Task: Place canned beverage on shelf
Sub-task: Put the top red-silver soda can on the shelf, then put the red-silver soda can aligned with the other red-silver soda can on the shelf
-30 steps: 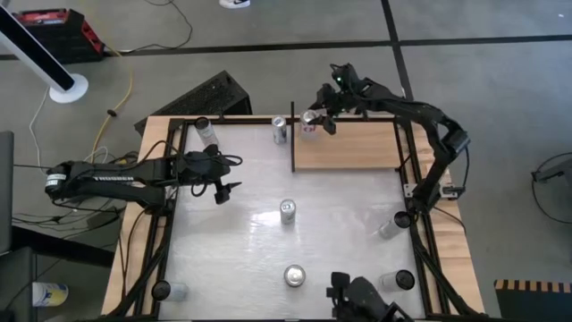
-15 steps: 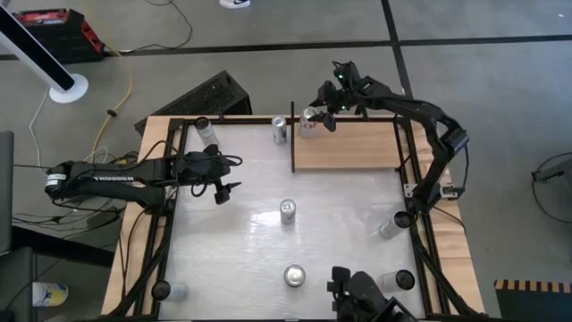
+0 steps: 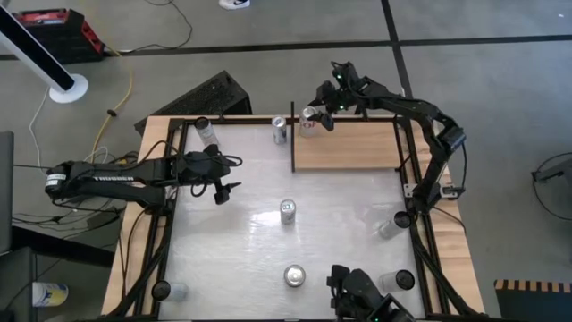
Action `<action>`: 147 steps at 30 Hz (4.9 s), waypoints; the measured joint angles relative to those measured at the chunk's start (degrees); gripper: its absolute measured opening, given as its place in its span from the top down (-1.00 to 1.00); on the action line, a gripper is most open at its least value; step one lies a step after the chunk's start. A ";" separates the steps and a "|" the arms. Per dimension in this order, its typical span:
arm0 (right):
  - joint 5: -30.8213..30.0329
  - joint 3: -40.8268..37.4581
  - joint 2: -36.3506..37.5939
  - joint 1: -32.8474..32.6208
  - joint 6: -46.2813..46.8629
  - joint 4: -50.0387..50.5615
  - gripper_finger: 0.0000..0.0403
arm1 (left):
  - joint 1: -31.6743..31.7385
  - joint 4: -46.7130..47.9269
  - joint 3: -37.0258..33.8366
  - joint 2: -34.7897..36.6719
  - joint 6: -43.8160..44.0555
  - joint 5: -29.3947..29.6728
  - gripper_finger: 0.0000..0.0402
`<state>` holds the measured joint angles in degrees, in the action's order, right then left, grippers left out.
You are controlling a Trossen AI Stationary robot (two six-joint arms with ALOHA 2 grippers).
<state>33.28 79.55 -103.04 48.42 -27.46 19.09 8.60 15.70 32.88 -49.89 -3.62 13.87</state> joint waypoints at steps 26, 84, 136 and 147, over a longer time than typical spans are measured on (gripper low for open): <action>-0.03 7.50 17.31 -15.74 13.35 26.47 -0.89 | -0.02 -1.28 0.00 0.00 -0.85 -7.38 -0.61; -59.04 7.41 -6.97 -85.19 70.87 6.68 -0.79 | -3.91 -9.22 -0.02 0.00 -9.46 -16.15 -0.61; -70.04 -4.89 20.87 -76.12 58.96 32.35 -0.62 | -3.26 -10.35 -0.02 0.00 -12.31 -16.16 -0.61; -45.39 -23.63 33.48 -45.24 33.21 4.41 -0.62 | -2.12 -10.05 -0.02 0.00 -10.29 -16.09 -0.61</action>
<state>-12.12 55.91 -69.56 3.18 5.75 23.51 6.48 5.65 32.86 -49.89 -13.91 -2.22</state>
